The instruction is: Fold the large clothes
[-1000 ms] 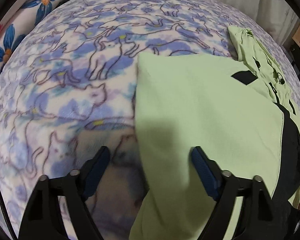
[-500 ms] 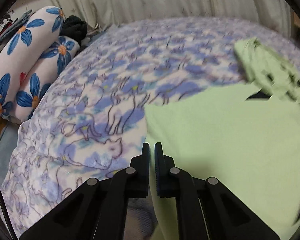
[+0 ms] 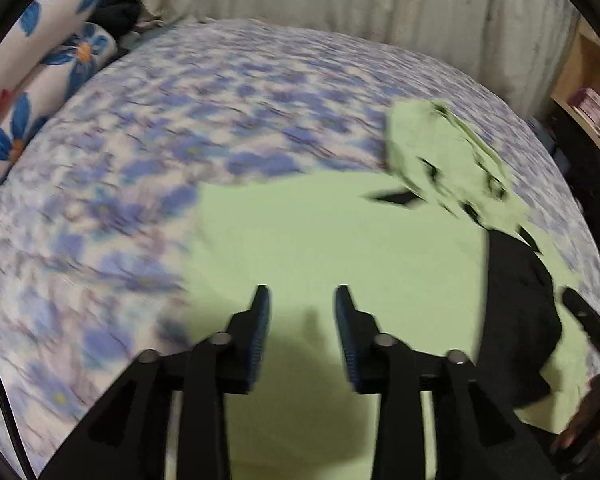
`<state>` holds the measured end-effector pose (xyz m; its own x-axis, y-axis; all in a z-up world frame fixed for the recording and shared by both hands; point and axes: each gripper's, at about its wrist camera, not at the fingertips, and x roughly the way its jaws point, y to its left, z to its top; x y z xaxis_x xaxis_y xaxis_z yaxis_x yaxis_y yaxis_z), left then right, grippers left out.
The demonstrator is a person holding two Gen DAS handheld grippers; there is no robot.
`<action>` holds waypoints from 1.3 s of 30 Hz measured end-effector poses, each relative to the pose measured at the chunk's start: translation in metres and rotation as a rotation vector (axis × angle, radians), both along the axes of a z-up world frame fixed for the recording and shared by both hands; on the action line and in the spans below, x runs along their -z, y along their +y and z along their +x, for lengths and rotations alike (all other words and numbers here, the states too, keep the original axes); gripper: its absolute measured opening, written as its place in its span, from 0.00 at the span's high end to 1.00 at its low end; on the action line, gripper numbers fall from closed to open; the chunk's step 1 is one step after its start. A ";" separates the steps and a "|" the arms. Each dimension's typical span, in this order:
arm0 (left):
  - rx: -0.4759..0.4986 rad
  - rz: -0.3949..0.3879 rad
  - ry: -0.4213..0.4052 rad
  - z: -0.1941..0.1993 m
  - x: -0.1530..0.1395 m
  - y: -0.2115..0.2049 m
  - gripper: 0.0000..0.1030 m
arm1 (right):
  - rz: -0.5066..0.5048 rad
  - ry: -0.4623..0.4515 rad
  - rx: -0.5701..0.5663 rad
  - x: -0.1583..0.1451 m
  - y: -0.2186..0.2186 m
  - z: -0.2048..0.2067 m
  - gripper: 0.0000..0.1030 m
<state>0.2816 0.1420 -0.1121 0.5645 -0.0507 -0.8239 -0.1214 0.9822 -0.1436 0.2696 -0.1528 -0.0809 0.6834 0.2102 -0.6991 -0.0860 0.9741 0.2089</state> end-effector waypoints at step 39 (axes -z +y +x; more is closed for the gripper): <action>-0.145 0.243 0.008 -0.034 0.048 0.026 0.08 | -0.022 0.116 0.069 0.021 -0.031 -0.025 0.68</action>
